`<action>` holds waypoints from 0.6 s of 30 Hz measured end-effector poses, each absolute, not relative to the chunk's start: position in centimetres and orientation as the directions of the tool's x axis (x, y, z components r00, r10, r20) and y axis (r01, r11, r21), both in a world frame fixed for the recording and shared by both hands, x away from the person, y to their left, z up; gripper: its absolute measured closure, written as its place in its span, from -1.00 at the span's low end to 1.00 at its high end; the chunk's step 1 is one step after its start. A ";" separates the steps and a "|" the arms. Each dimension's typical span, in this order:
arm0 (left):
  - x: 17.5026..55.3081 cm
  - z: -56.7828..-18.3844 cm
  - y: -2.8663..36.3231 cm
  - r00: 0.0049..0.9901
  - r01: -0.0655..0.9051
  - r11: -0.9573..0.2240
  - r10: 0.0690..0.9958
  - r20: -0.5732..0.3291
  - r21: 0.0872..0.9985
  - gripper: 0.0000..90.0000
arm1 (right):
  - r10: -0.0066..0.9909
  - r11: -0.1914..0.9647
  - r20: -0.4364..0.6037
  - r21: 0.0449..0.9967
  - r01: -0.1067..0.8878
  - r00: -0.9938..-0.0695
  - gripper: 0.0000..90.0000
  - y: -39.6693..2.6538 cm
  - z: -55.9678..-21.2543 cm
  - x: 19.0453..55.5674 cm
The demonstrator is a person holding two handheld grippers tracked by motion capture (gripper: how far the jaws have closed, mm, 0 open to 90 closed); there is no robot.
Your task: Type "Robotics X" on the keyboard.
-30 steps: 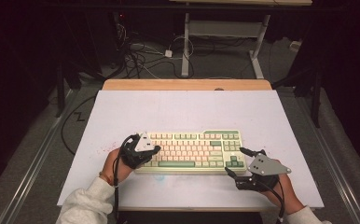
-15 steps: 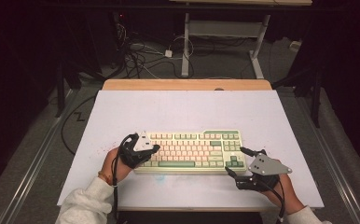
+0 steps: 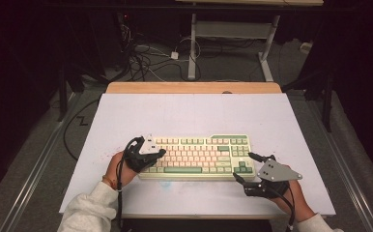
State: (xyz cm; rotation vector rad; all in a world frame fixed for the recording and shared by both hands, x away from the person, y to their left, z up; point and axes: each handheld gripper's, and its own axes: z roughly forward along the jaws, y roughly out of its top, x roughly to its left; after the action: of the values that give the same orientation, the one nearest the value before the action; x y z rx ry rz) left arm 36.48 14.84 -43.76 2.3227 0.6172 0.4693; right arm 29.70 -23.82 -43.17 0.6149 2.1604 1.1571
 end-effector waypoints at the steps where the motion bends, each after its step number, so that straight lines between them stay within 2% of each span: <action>1: 36.5 -43.8 14.8 0.824 0.300 -0.659 0.543 0.161 0.690 0.94 | 0.643 0.513 -0.291 0.851 0.116 -0.709 -0.53 -23.8 -43.2 29.7; 18: 36.9 -44.9 14.3 0.834 0.311 -0.686 0.528 0.157 0.658 0.94 | 0.640 0.516 -0.293 0.849 0.115 -0.710 -0.53 -23.8 -43.3 29.8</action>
State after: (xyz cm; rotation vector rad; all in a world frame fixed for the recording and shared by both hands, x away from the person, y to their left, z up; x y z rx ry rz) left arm 36.85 14.25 -44.85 2.3712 0.6106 0.4458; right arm 29.76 -23.76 -43.27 0.6128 2.1649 1.1512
